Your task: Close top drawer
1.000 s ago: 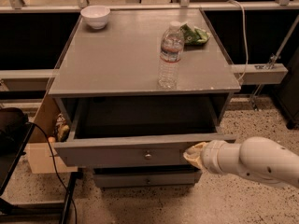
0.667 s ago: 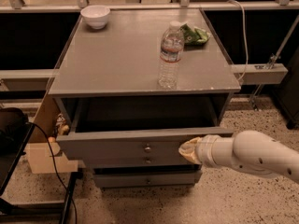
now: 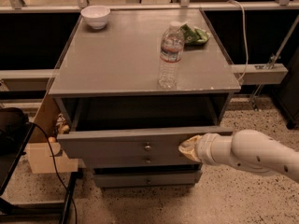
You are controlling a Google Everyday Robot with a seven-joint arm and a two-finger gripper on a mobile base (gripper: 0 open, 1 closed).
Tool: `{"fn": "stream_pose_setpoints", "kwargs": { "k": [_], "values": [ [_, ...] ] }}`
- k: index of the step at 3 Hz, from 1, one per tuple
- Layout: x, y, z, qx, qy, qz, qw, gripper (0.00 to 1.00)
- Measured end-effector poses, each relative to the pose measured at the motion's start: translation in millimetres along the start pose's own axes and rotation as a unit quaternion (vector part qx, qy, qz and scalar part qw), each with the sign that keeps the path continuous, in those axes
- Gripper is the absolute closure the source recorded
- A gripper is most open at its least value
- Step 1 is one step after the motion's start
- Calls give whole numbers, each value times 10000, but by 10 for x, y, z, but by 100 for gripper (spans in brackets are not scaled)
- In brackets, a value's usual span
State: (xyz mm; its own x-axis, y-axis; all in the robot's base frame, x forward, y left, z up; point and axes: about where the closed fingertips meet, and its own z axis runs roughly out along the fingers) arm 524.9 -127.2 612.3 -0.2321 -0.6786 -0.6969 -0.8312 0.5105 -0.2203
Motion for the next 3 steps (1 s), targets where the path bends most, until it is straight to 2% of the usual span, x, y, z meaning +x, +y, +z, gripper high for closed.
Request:
{"fn": "stream_pose_setpoints", "kwargs": {
  "k": [3],
  "values": [
    [18,-337,308,132,-24,37,9999,100]
  ]
}}
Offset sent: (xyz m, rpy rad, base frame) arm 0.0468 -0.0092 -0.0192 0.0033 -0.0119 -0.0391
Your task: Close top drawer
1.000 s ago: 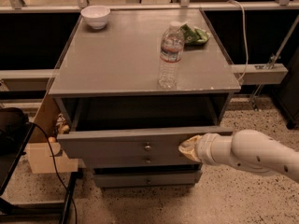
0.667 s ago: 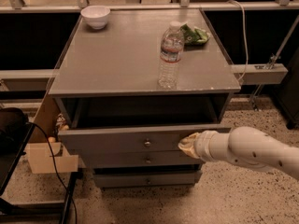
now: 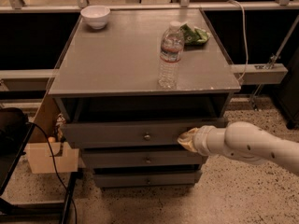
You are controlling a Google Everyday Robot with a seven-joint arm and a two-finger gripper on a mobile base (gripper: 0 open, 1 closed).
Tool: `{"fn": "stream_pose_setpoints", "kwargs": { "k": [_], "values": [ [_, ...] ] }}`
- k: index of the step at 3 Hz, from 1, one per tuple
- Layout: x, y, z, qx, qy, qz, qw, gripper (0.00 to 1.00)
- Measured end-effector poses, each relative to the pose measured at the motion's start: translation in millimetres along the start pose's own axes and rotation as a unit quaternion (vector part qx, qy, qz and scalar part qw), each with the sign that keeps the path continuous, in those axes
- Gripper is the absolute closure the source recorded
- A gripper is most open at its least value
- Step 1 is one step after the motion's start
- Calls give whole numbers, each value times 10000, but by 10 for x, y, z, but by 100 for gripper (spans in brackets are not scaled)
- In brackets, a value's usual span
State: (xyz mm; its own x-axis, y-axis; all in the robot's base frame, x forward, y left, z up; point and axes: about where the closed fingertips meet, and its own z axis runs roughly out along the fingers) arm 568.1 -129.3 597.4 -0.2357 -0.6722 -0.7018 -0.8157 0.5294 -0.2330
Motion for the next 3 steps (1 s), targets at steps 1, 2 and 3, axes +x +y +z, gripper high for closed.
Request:
{"fn": "stream_pose_setpoints", "kwargs": {
  "k": [1,2,3],
  "values": [
    [-31,-80,68,42,-26,-13,10000,100],
    [-95,-211,164,125,-56,-63,9999,100],
    [-96,-215,168,119,-51,-61,9999,100]
  ]
}}
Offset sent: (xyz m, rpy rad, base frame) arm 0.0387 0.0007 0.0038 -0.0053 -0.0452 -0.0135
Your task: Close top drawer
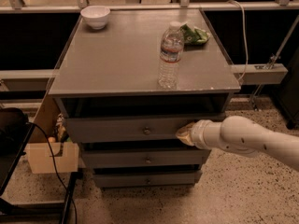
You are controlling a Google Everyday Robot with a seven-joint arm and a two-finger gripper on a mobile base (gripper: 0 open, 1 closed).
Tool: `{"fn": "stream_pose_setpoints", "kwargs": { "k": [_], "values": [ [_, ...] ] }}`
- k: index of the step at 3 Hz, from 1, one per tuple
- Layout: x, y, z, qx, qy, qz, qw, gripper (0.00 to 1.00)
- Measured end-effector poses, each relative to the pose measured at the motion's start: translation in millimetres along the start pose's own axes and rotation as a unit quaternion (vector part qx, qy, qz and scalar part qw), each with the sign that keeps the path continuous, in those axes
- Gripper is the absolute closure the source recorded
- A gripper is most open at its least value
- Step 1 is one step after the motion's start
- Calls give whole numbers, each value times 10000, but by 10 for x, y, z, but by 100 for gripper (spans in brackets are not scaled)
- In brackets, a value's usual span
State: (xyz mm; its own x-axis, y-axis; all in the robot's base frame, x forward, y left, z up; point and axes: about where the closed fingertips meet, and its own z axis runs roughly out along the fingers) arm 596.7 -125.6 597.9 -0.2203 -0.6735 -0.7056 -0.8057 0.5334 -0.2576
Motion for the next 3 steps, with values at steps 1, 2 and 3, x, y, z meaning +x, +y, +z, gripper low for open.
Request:
{"fn": "stream_pose_setpoints", "kwargs": {
  "k": [1,2,3],
  "values": [
    [-5,9,-11,-131,13,20,9999,100],
    [-26,146,-145,-424,3,37,9991,100],
    [-24,344,-312,-795,41,58,9968,100]
  ]
}}
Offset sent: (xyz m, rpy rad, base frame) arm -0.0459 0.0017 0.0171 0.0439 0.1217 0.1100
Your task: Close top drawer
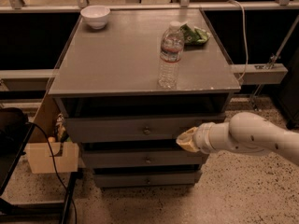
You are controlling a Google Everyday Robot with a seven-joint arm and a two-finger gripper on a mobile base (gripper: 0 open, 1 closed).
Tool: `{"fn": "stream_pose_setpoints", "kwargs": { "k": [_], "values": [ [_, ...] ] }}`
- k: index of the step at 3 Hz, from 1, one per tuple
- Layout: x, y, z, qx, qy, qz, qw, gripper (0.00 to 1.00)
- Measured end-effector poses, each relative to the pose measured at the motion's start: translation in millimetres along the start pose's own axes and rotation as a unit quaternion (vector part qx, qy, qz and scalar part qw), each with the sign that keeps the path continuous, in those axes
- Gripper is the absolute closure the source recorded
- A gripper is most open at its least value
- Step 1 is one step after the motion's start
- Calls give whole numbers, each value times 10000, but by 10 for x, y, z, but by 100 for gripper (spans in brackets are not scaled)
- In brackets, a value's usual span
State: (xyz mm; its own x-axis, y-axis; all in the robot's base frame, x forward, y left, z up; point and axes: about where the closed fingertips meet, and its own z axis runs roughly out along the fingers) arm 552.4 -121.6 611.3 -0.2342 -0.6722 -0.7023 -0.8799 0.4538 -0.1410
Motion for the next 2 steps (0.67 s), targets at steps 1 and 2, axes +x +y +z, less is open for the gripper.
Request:
{"fn": "stream_pose_setpoints", "kwargs": {
  "k": [1,2],
  "values": [
    [46,221,-110,-349,82,43,9993,100],
    [73,433,-242,-746,179,110,9970,100]
  ]
}}
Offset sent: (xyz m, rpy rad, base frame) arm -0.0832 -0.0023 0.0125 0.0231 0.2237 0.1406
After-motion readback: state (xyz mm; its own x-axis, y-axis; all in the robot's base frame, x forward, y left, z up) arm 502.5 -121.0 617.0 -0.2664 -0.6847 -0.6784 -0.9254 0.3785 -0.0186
